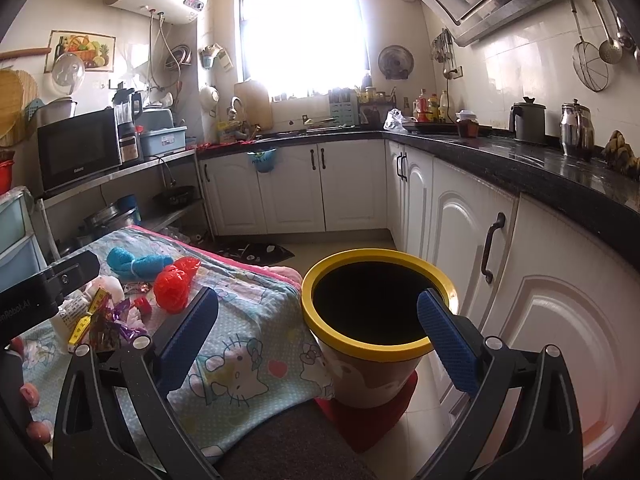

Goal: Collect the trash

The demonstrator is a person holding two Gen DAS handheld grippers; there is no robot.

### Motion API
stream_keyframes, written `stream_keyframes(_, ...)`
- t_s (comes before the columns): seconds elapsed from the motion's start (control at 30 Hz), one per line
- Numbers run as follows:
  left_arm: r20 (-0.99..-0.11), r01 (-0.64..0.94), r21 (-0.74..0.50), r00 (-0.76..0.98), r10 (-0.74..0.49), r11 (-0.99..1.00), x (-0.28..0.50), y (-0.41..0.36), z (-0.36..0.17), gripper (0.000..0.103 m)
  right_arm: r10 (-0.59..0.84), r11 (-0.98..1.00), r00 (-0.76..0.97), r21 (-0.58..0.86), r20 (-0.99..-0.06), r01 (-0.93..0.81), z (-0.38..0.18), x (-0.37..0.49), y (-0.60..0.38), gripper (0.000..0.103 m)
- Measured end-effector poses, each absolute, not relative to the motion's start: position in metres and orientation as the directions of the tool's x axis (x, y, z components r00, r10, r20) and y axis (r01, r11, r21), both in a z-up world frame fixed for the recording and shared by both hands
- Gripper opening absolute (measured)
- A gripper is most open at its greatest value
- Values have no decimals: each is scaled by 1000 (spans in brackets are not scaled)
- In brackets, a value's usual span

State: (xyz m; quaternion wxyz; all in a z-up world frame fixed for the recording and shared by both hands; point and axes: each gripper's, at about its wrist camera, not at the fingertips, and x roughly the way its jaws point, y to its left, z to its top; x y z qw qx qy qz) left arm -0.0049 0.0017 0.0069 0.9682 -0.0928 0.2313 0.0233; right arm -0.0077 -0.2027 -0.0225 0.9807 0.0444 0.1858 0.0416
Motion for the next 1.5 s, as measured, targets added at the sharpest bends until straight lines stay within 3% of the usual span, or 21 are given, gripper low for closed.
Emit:
stream_keyframes(0.87, -450, -103, -177, 893, 13, 979, -5, 9, 5, 92, 127, 991, 921, 84, -368, -102, -22, -5, -196, 97)
stream_keyframes(1.5, -427, -272, -238, 892, 151, 932, -11, 81, 18, 92, 317, 947, 873, 73, -371, -313, 5, 27, -133, 97)
